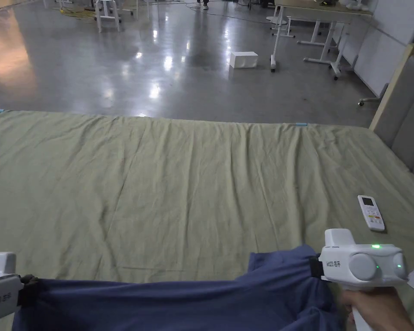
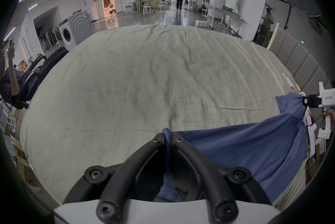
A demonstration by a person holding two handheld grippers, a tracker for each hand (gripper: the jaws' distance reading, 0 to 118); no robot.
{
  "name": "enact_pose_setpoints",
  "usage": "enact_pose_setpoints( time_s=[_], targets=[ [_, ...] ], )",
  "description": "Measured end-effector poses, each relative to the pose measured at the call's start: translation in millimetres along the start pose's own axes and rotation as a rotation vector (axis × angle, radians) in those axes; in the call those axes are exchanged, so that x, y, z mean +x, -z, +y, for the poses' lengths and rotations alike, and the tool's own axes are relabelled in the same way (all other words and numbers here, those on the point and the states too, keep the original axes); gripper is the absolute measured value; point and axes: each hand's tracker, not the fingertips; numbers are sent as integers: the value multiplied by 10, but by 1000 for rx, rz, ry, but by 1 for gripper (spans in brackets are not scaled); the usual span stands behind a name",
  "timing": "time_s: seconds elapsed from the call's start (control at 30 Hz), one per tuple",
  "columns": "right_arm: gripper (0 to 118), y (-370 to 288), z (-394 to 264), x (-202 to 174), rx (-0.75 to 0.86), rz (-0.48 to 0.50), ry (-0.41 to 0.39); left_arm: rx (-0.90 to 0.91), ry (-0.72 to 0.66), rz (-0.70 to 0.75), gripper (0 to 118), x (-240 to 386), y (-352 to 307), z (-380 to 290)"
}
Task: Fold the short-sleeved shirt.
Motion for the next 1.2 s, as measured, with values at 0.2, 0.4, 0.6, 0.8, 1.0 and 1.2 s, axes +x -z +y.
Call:
enact_pose_setpoints(
  time_s=[0.2,0.4,0.6,0.8,1.0,1.2],
  targets=[
    [0,-615,-253,36,35,2,-27,49,-31,-38,7,-140,-411,-140],
    [0,-1033,-662,51,14,2,-60,56,-22,-70,7,-222,-729,-416],
    [0,-1186,-1199,54,-64,-15,-86,3,-13,-96,7,-291,-875,-809],
    [0,-1030,-1750,46,-168,-22,-73,-94,26,-83,7,-289,-851,-1280],
    [0,-715,-1988,23,-235,-42,-70,-189,72,-54,7,-222,-695,-1571],
    [0,-543,-2070,-99,-229,-75,-104,-204,150,27,7,-109,-387,-1765]
  ],
)
